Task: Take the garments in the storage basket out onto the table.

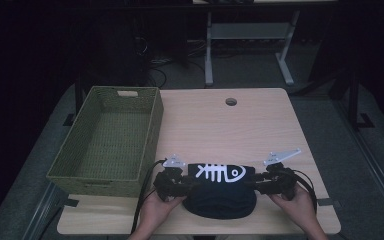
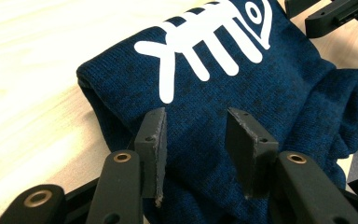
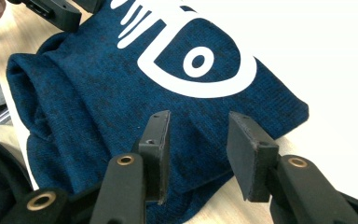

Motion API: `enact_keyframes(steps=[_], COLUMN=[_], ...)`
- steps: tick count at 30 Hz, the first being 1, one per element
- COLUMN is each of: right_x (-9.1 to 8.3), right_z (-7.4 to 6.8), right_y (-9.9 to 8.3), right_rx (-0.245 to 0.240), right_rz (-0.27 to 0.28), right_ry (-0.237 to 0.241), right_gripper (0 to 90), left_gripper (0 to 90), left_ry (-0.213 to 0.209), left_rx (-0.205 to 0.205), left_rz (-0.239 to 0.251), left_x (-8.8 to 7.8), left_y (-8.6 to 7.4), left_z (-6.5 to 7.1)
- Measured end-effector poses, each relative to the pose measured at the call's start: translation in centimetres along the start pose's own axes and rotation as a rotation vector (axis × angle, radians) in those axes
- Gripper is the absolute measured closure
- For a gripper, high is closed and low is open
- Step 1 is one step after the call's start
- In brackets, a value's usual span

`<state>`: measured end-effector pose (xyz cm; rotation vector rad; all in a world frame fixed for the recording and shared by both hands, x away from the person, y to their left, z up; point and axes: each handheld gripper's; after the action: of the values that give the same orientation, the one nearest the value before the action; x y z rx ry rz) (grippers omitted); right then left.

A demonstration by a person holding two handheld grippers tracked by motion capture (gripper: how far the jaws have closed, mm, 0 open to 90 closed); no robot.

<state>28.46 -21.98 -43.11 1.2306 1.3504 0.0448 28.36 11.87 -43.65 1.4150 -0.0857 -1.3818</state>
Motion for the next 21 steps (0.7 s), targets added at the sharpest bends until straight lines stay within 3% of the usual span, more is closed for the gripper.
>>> enact_keyframes(steps=[21], right_x=[0.21], right_z=[0.71], right_y=[-0.74], right_rx=[0.041], right_rz=[-0.028], right_ry=[-0.047], right_gripper=[53.1], left_gripper=[49.7], left_ry=[0.035], left_rx=[-0.054], left_rz=[-0.013], left_x=[0.16], left_y=[-0.66], left_z=[-0.76])
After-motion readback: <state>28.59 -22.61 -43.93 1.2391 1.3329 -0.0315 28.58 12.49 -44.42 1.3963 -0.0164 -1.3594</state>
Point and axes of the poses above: each handheld gripper's, and its own axes: x roughly forward along the jaws, y roughly out of its top, z roughly to its right, and after that the axes turned 2 degrees about z, right-handed
